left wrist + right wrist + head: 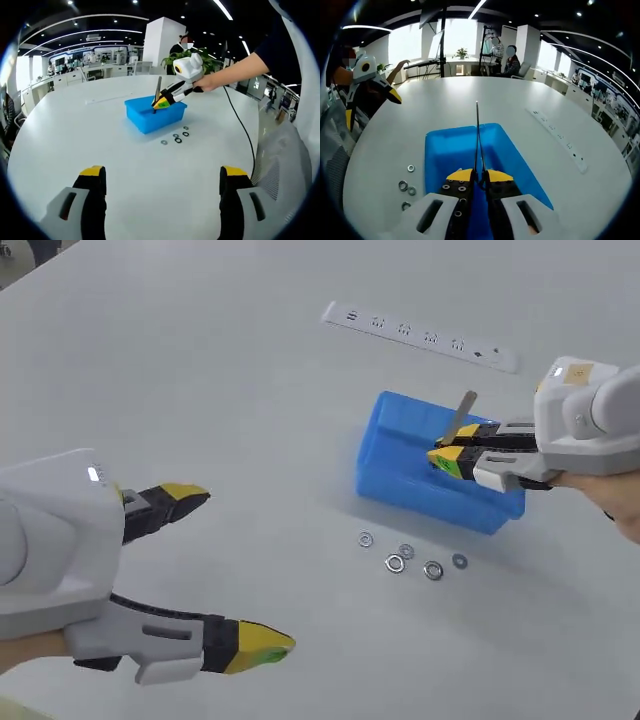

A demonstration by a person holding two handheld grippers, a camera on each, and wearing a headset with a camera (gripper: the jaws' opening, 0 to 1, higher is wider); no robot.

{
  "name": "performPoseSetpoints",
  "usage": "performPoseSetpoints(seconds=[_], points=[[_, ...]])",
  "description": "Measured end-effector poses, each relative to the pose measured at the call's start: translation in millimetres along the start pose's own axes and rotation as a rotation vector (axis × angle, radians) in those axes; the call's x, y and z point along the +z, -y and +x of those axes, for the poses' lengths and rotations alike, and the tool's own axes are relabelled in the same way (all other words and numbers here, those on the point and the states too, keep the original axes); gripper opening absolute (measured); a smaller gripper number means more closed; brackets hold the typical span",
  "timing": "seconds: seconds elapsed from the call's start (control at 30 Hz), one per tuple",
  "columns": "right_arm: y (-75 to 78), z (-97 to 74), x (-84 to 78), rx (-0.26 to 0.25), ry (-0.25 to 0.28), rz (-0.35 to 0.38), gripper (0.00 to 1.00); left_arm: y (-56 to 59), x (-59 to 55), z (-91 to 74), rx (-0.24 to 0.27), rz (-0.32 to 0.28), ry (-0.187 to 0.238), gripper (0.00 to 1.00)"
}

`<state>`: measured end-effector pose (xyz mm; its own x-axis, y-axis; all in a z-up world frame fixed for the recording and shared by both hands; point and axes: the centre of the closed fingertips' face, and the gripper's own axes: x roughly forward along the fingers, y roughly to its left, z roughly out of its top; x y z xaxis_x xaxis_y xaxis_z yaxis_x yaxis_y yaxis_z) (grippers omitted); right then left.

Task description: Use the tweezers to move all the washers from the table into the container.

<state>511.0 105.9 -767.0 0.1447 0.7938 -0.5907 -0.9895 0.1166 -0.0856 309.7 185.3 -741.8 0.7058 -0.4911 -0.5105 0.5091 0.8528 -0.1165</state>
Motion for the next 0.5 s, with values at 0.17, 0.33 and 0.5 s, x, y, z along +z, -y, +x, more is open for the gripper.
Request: performPoseSetpoints(seconds=[0.17,0.33,0.5], points=[[-2.0,1.4,-4.0,0.005,-0.008,0.000,0.10,1.2,-1.2,0.1,0.003,-0.004,-0.002,0.99],[-4.1,2.1,-3.9,0.008,-0.007,0.002,0.10,4.0,-2.1,2.2,0.001,-0.010,-0.001,0.99],[-2.0,0.4,0.7,0.003,0.004,0.008,0.10,4.4,3.7,2.2,0.001,-0.005,0.009,0.99]])
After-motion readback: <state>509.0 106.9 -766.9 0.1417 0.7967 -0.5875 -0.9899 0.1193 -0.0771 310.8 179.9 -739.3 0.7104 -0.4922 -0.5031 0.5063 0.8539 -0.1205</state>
